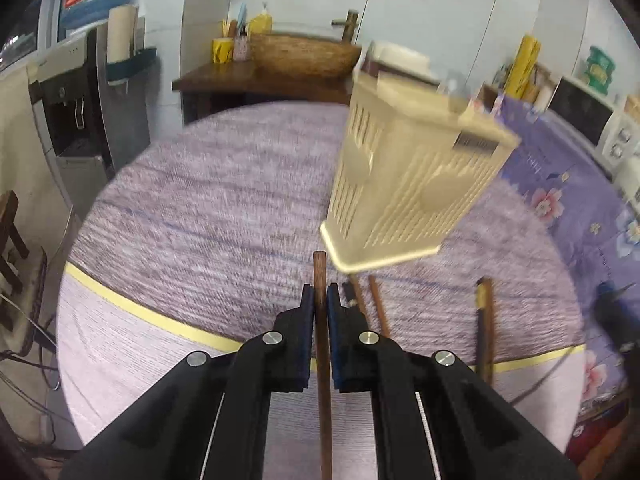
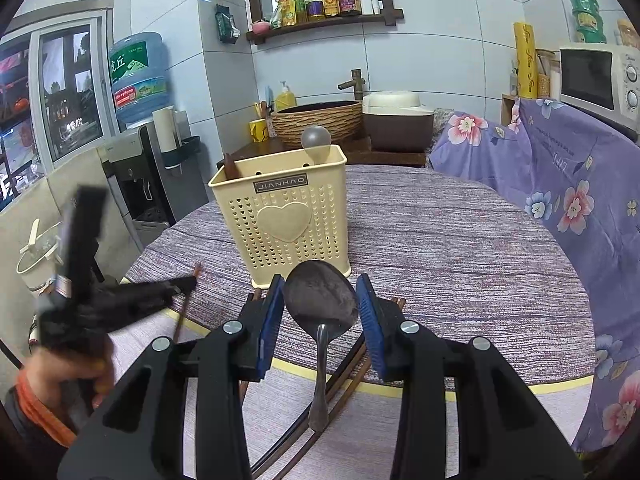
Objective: Organize utensils
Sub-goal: 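Close the left tool on the brown chopstick while the right tool lifts the spoon, then carry the chopstick and spoon to the cream basket and lower them inside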
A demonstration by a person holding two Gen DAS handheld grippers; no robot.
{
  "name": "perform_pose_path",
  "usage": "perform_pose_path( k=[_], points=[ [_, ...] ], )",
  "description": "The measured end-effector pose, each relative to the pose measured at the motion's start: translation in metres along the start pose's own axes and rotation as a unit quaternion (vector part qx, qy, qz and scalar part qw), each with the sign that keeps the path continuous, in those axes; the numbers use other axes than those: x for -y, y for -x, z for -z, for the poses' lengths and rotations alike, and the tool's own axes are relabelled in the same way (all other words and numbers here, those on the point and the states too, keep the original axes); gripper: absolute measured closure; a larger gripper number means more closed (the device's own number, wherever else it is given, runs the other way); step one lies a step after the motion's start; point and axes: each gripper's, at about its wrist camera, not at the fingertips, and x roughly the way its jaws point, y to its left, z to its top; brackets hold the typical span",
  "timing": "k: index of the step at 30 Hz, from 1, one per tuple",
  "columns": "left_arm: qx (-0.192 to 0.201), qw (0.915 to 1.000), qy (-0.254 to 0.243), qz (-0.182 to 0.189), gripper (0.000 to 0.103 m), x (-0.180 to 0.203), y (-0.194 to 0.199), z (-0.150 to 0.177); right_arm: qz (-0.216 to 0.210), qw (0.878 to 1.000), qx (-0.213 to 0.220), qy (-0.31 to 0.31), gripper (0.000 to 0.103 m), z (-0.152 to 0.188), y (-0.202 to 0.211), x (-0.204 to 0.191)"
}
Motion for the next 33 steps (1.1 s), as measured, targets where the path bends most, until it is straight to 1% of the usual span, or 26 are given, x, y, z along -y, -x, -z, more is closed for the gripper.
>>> perform_pose_path(
  k=[5,9,14,23,26,33],
  points=[
    [0.076,0.9969,-0.007,0.02,0.095,0.001,0.062,-0.027,-0.013,1.0,0.006,-0.003,0.065,-0.005,0.004,-0.001],
    [0.116,0.993,-0.019,0.014,0.095,0.006,0.085,-0.04,-0.023,1.0,0.015,-0.004,0.065,-0.013,0.008,-0.003],
    [0.118,0.9928,-0.016,0.015,0.095,0.004,0.081,-0.042,-0.027,0.999,0.02,-0.001,0.065,-0.018,0.007,-0.007],
    [0.136,0.99,-0.01,0.036,0.095,-0.001,0.096,-0.045,-0.038,0.999,0.025,-0.001,0.065,-0.024,0.005,-0.008],
    [0.141,0.9893,-0.01,0.036,0.095,-0.001,0.096,-0.047,-0.04,0.999,0.028,-0.001,0.065,-0.029,0.005,-0.007],
    [0.142,0.9882,-0.013,0.056,0.095,0.003,0.099,-0.058,-0.051,0.998,0.028,0.0,0.065,-0.04,0.003,-0.006]
  ],
)
